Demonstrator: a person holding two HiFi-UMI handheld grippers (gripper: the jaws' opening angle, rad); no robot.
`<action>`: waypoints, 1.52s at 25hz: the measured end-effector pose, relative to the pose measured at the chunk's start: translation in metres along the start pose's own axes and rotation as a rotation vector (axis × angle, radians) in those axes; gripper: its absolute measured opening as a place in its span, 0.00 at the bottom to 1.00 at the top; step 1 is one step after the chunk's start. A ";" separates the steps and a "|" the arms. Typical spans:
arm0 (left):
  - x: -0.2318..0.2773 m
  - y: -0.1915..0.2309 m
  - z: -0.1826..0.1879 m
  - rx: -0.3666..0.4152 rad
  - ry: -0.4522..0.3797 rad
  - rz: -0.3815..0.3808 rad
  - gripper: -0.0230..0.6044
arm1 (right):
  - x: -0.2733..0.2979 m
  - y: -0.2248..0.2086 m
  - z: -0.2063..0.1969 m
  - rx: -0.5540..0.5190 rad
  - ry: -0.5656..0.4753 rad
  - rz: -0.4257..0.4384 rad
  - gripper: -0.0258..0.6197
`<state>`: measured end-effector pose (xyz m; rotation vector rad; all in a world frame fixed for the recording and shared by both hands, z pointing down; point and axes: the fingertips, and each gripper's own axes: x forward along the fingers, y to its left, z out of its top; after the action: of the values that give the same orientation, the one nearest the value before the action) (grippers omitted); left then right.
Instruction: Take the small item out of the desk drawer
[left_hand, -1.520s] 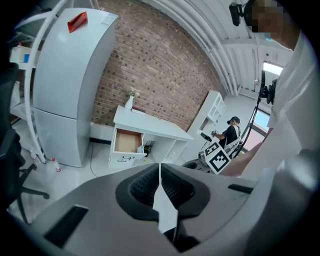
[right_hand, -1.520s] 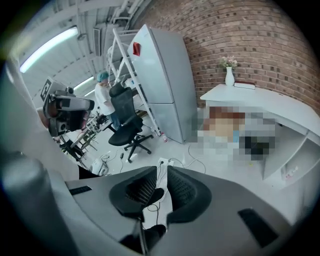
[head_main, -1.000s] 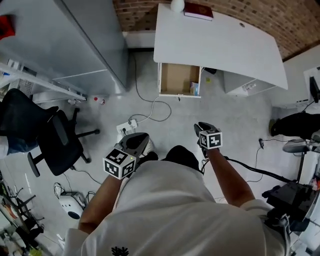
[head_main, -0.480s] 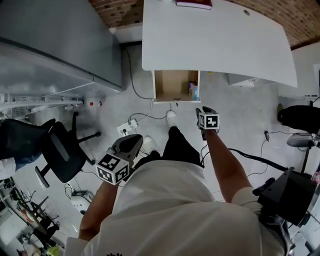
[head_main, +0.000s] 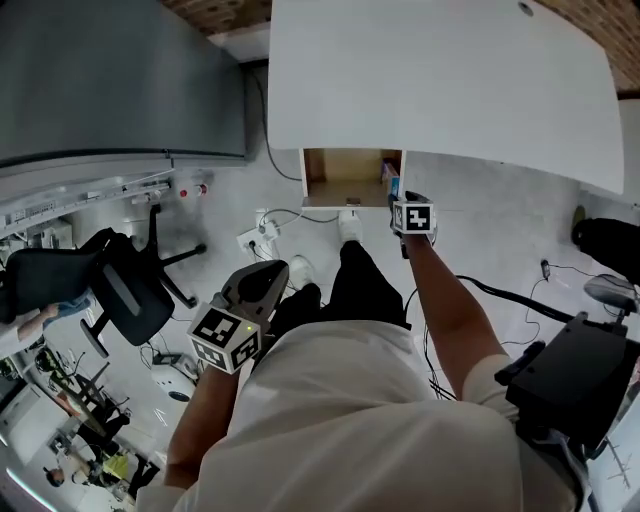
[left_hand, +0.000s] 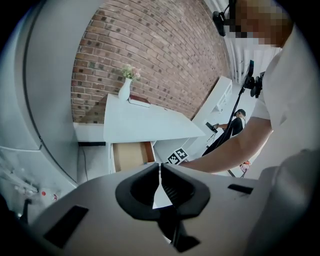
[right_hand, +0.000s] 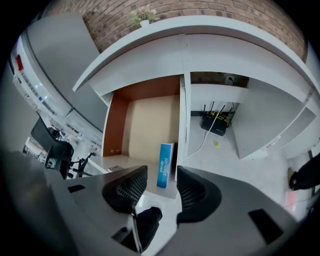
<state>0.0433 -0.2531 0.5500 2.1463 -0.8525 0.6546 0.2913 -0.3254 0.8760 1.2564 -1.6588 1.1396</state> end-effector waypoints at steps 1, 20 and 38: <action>0.003 0.001 0.002 -0.007 0.004 0.008 0.08 | 0.004 -0.001 0.002 -0.019 0.009 0.004 0.36; 0.011 0.017 0.004 -0.052 0.006 0.085 0.08 | 0.048 0.023 0.008 0.067 0.109 0.120 0.24; -0.013 0.038 0.012 -0.030 -0.056 0.062 0.08 | 0.025 0.020 0.035 -0.045 0.082 -0.005 0.21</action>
<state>0.0093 -0.2770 0.5504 2.1267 -0.9561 0.6113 0.2642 -0.3634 0.8836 1.1698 -1.6116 1.1298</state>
